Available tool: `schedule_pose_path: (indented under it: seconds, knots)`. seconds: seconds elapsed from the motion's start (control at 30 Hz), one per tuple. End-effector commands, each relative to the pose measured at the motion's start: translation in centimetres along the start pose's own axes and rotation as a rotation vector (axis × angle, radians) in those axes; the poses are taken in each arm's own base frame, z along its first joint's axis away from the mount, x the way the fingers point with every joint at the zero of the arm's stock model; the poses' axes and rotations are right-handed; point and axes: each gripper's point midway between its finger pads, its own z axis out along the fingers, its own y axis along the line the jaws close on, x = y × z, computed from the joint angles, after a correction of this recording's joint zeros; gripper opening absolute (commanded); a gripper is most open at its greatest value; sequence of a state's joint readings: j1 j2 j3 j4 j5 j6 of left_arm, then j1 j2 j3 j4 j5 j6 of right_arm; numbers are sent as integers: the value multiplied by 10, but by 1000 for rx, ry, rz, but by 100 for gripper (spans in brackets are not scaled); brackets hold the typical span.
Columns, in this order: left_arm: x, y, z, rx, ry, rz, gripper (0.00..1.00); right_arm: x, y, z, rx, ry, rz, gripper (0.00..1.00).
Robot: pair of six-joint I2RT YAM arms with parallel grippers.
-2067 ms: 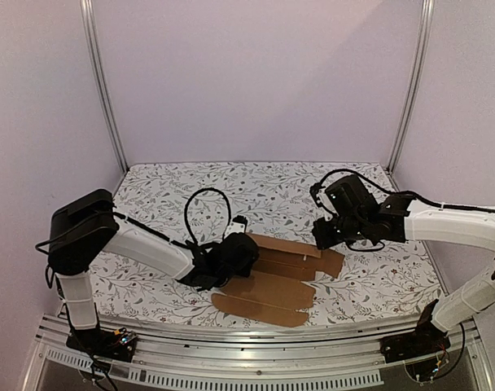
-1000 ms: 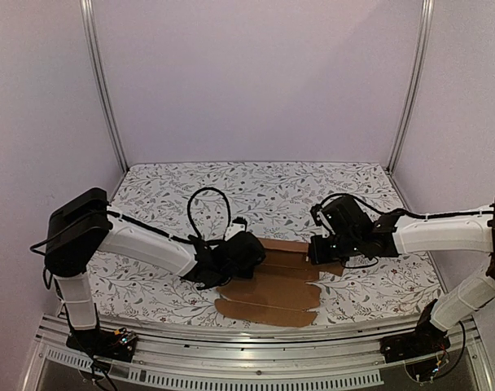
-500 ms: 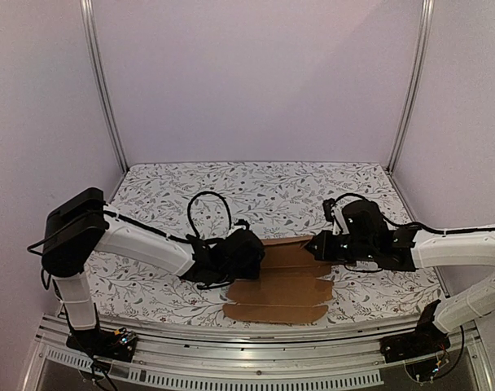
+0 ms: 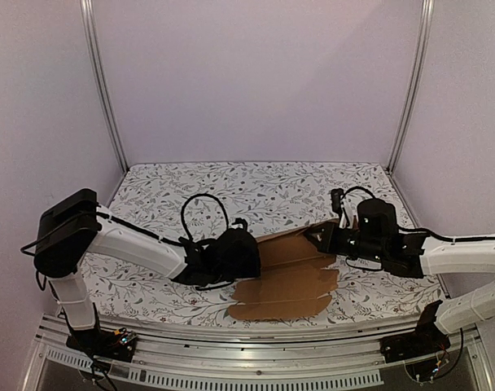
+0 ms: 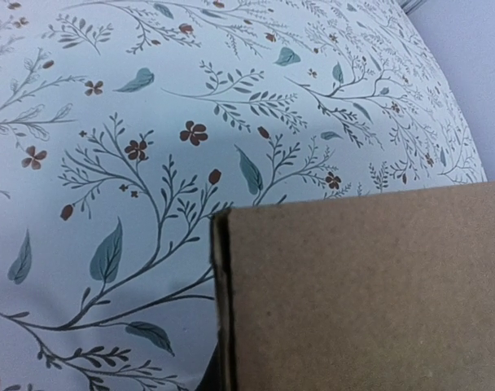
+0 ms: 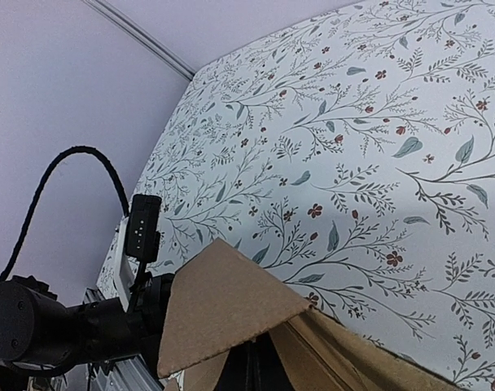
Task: Fold the paper box
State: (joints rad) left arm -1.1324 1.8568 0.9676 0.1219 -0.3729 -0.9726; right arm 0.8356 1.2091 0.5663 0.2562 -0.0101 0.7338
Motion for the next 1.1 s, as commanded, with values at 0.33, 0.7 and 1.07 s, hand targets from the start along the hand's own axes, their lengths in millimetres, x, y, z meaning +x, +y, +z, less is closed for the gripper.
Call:
schedule_pose_path:
  seconds: [0.33, 0.7, 1.07]
  knots:
    - [-21, 8, -9, 18, -68, 10, 0, -26, 32, -26, -82, -65, -134, 0]
    - [-43, 29, -11, 50, -105, -79, 0, -26, 46, -58, -142, -65, -219, 0]
    - [-68, 32, -30, 140, -126, -169, 0, -22, 60, -87, -238, -84, -327, 0]
